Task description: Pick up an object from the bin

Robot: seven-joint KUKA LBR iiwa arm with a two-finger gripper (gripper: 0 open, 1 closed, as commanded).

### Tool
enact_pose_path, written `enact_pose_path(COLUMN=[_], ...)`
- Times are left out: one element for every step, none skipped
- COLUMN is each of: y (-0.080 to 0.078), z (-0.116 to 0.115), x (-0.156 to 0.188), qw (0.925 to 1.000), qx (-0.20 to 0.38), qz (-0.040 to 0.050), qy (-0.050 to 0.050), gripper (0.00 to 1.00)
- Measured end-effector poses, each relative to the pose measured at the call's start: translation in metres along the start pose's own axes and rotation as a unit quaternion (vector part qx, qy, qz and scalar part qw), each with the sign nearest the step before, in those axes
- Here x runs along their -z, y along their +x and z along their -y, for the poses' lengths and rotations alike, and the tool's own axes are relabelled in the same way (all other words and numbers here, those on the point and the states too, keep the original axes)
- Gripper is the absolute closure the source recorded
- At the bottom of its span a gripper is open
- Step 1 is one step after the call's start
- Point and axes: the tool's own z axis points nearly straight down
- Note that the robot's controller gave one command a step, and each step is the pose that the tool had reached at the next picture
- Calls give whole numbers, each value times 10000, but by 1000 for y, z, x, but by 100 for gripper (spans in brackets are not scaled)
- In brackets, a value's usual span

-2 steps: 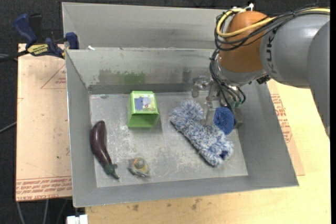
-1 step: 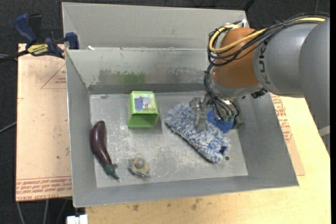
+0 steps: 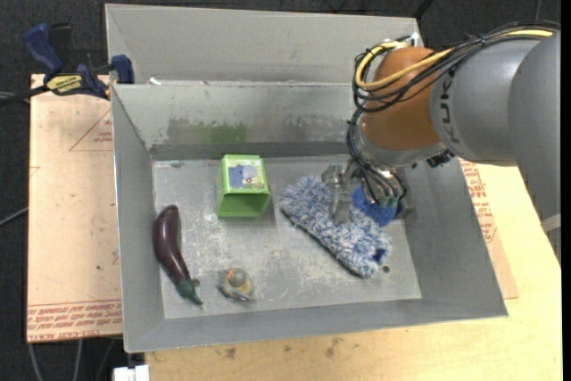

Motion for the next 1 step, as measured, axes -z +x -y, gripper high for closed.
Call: enact_pose_path(y=[-1], z=[7], x=[189], qw=[10000], qx=[-19], qz=[-35], qy=[-8], gripper=[100])
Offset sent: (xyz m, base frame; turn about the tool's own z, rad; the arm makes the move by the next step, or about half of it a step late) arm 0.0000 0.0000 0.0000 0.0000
